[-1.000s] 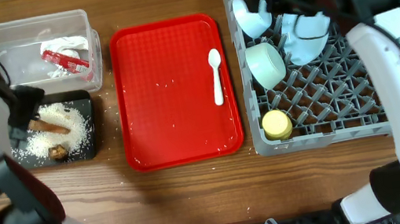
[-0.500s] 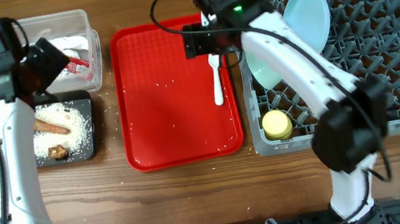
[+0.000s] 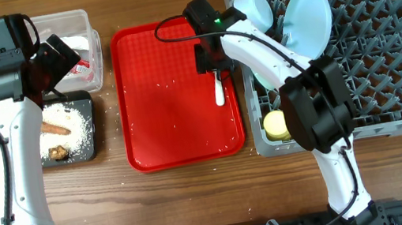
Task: Sort waste into correct bins and load items into the dishwasher rack
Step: 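Grasp the white spoon on the red tray with the right gripper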
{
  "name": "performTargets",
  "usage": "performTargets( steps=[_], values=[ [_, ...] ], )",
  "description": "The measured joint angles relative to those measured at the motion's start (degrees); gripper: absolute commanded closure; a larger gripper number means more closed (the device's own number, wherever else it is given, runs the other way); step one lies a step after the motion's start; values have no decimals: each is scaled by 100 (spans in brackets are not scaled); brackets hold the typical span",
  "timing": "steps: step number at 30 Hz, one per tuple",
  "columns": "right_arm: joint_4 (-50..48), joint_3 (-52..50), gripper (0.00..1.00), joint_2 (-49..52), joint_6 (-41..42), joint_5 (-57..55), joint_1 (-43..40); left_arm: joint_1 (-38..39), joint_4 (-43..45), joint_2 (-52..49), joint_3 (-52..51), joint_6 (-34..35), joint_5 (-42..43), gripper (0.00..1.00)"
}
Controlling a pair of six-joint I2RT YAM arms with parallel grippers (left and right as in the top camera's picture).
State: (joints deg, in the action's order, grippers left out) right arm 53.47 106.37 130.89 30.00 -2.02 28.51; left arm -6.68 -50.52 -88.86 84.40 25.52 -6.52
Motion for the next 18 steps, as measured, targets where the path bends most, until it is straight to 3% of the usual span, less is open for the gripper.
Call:
performTargets(
  steps=[5,13,18],
  values=[
    [-76,-7,67,146,66,-81,0,0,0,-2,0,0,0,0],
    [-181,-4,74,291,109,-160,-7,0,0,-2,0,0,0,0],
    [-177,-4,89,293,142,-114,-85,0,-2,-2,0,0,0,0]
  ],
)
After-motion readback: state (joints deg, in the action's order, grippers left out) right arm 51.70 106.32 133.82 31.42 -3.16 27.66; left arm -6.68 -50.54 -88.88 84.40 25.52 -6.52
